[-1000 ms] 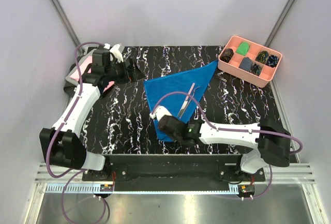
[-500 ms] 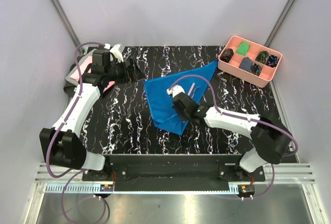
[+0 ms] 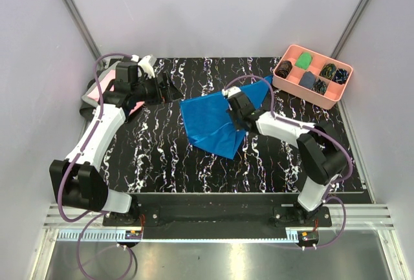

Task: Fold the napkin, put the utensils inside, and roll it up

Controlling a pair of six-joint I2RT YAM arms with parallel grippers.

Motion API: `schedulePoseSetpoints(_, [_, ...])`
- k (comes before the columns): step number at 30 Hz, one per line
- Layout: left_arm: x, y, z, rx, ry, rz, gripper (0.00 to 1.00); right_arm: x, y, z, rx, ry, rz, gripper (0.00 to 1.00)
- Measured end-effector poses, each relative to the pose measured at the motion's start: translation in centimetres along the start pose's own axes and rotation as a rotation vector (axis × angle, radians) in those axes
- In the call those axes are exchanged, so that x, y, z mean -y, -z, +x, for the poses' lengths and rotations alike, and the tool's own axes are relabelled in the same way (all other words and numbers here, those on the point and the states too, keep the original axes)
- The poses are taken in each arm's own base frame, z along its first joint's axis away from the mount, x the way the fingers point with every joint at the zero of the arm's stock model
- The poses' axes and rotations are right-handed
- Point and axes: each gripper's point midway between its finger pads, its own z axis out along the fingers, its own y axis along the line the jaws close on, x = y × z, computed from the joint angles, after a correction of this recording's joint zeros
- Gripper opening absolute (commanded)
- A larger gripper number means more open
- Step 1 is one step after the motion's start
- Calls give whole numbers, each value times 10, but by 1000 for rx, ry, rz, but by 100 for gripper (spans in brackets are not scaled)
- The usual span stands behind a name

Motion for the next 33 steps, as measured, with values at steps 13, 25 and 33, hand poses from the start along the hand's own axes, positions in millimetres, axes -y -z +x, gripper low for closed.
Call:
schedulePoseSetpoints(13, [-7, -11, 7, -36, 21, 0, 99, 56, -38, -28, 8, -59, 87, 0])
schedulePoseSetpoints(25, [-9, -16, 9, -48, 28, 1, 99, 47, -42, -27, -21, -122, -8, 64])
schedulePoseSetpoints(33, [-10, -16, 10, -51, 33, 0, 99, 27, -24, -23, -71, -283, -111, 71])
